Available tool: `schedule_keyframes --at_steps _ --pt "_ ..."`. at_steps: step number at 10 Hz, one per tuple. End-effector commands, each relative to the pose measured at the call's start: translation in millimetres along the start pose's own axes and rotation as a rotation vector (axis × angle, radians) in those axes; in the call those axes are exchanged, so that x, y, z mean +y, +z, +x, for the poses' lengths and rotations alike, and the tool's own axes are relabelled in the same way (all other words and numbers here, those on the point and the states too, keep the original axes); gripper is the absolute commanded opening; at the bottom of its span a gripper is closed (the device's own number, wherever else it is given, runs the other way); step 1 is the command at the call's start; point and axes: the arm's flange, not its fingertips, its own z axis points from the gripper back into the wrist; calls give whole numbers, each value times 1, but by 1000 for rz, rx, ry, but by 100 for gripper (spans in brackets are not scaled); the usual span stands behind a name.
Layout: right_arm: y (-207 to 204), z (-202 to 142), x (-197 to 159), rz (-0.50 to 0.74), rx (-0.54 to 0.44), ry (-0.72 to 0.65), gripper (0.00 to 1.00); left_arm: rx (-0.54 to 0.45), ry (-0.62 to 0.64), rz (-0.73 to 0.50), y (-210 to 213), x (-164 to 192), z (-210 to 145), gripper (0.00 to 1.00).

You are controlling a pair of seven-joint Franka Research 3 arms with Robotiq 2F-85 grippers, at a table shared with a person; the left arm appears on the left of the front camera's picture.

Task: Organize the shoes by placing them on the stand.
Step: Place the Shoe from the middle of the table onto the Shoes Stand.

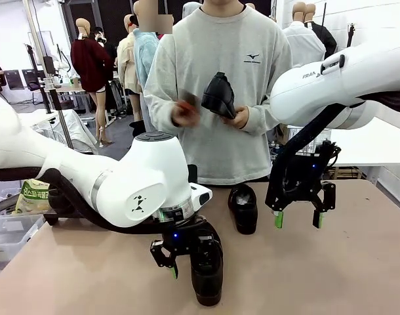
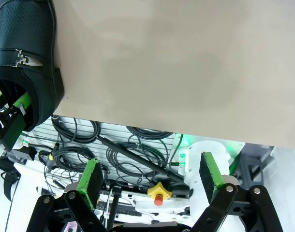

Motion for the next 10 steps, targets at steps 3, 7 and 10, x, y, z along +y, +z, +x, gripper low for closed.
schedule_keyframes --at_steps 3,7,10 --pt "1 0 2 3 1 -17 100 -20 23 5 -4 -12 6 0" --pt "1 0 2 3 1 -17 100 -8 15 -12 -2 -17 8 0" --pt "1 0 2 3 1 -17 100 47 9 -53 21 -15 5 0"
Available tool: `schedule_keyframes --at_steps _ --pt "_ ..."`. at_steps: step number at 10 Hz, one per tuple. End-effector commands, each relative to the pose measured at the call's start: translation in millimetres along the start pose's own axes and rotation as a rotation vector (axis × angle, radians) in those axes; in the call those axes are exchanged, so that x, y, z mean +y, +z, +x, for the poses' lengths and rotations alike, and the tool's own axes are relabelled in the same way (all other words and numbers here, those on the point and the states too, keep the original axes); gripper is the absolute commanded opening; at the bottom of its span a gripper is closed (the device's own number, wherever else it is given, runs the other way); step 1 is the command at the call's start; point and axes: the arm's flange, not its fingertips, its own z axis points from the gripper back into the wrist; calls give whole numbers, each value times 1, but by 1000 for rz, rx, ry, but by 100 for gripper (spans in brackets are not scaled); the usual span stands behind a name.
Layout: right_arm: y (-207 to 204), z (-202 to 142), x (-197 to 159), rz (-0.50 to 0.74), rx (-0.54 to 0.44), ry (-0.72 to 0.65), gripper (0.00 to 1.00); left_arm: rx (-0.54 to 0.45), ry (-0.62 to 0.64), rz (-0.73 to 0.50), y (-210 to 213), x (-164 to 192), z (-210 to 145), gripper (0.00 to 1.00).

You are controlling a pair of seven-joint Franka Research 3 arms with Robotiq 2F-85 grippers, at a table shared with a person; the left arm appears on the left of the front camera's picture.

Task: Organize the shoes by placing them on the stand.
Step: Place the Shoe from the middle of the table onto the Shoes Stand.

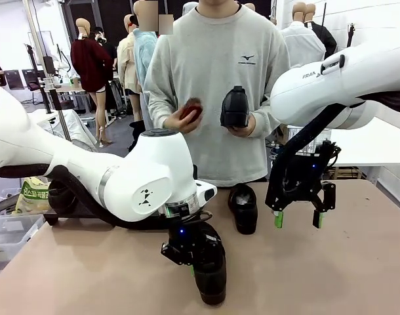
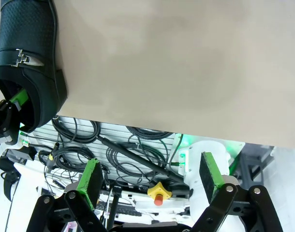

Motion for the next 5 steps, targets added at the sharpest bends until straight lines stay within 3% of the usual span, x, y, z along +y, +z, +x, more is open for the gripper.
schedule_keyframes --at_steps 1,3,4,5 --pt "1 0 2 3 1 -17 100 18 -11 -52 42 6 -7 0" --pt "1 0 2 3 1 -17 100 0 -34 -100 101 36 -24 0" --pt "1 0 2 3 1 -17 100 43 -52 -128 125 57 -31 0" --pt "1 0 2 3 1 -17 100 -11 -50 -119 148 85 -35 0"
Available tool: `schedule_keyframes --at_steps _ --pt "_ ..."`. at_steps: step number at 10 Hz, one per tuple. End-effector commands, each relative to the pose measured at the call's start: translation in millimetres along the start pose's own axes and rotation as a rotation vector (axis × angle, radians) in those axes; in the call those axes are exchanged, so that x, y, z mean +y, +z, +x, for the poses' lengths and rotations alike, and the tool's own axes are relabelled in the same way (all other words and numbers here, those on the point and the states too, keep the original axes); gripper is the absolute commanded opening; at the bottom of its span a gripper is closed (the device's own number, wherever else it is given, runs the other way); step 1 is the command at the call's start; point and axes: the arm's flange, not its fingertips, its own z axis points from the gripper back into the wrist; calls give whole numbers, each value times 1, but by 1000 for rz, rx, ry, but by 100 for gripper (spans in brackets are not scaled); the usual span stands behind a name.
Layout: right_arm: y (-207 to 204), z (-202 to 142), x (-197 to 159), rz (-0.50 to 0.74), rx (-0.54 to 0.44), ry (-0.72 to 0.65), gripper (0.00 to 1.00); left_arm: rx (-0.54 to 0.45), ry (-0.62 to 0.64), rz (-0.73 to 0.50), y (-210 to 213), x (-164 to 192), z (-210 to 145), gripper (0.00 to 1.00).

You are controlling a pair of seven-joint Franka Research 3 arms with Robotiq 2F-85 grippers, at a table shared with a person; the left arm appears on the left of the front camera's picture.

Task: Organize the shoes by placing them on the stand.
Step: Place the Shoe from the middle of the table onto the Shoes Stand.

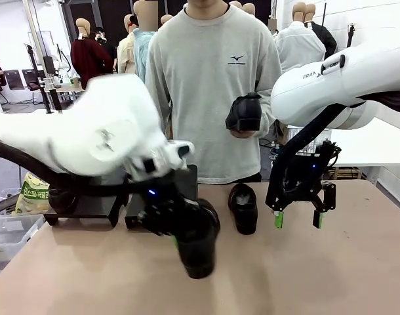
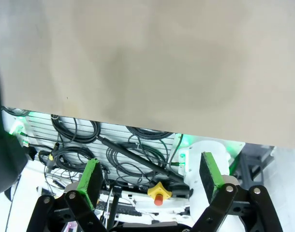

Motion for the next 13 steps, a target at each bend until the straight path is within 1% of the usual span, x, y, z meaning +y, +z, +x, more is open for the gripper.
schedule_keyframes --at_steps 1,2,3,4,5,6,7,8,9,11,12,13 --pt "1 0 3 2 1 -15 100 -125 17 32 40 68 -8 0" --pt "1 0 3 2 1 -15 100 -220 1 117 48 100 -1 0" --pt "1 0 3 2 1 -15 100 -308 4 161 49 133 9 0" --pt "1 0 3 2 1 -15 100 -353 -21 194 50 167 19 0" --pt "1 0 3 2 1 -15 100 -368 -39 201 53 189 25 0" --pt "1 0 3 2 1 -15 100 -387 -45 213 57 205 33 0" --pt "1 0 3 2 1 -15 100 -427 -39 220 62 219 41 0" --pt "1 0 3 2 1 -15 100 -473 3 236 67 228 49 0" --pt "1 0 3 2 1 -15 100 -382 -23 230 76 207 48 0" --pt "1 0 3 2 1 -15 100 -382 -23 230 76 207 48 0" --pt "1 0 3 2 1 -15 100 -396 -13 231 75 215 55 0" --pt "1 0 3 2 1 -15 100 -455 -51 296 76 213 57 0"
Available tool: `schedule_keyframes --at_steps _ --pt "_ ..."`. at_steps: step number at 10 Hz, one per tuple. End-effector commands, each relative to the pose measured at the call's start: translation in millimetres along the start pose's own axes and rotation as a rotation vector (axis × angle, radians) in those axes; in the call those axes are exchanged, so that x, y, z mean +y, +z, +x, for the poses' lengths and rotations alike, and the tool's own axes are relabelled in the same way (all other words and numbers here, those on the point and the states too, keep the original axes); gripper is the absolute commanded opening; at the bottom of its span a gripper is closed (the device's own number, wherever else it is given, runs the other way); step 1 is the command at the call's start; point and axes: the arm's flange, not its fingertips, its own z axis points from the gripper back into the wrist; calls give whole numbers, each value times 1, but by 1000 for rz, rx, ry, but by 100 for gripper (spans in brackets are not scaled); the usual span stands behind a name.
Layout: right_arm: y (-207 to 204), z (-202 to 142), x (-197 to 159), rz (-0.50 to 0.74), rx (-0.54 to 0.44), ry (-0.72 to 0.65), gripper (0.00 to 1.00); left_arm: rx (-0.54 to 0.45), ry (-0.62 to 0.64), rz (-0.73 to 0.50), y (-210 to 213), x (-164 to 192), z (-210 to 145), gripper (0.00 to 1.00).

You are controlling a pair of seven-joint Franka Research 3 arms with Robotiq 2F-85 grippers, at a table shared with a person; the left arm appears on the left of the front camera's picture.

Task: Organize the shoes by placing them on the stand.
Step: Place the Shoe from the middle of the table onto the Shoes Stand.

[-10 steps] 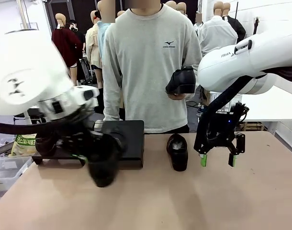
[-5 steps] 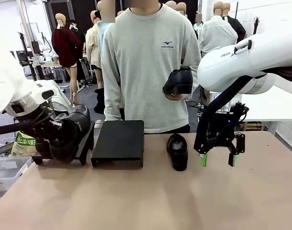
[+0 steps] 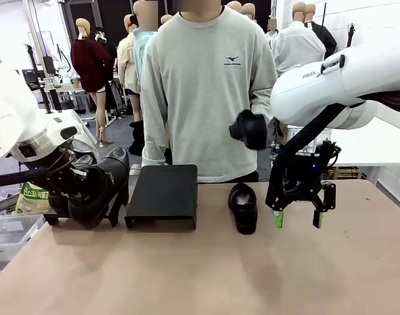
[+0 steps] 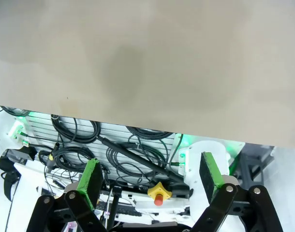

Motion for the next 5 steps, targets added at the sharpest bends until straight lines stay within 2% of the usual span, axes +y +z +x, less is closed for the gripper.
schedule_keyframes --at_steps 1,4,5 --pt "1 0 3 3 1 -16 100 -100 -43 80 -6 15 21 0" --pt "1 0 3 3 1 -16 100 -169 -71 81 -49 37 62 0" --pt "1 0 3 3 1 -16 100 -172 -64 49 -63 41 69 0"
